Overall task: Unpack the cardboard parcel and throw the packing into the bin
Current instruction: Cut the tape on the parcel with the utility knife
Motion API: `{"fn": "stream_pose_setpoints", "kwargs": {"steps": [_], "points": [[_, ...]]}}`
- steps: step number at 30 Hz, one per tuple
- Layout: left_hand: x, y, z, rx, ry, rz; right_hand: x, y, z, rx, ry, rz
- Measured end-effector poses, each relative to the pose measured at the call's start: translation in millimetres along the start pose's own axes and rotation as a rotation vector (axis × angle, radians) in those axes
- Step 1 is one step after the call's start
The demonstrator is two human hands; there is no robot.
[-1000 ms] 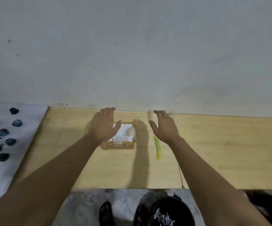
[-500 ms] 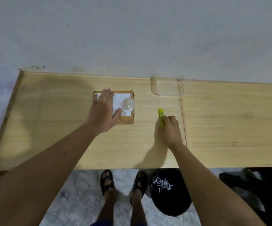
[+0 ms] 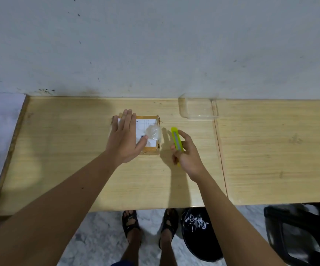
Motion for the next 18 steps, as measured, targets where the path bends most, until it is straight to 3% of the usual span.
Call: {"fn": "stream_pose_setpoints", "kwargs": {"steps": [5, 14, 18], "points": [[3.9, 4.1, -2.8, -0.031, 0.030, 0.002, 5.2, -13.5, -11.4, -0.151, -0.080, -0.024], [2.6, 0.9, -3.9, -0.053, 0.042, 0.008, 7.5, -14.4, -10.9, 0.059, 0.093, 0.023], [-2.2, -3.1, 4.0, -0.038, 0.081, -0.035, 8.2, -20.4, -13.2, 0.142, 0.089, 0.034]]}}
Point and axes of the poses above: each hand's wrist, its own x-axis away from the middle knuckle, its own z-axis out of the back of the hand, y = z × x, the point moved 7 cm from there along -x, towards the middle knuckle, and after that the axes turned 10 degrees about z, right-handed, at the moved point
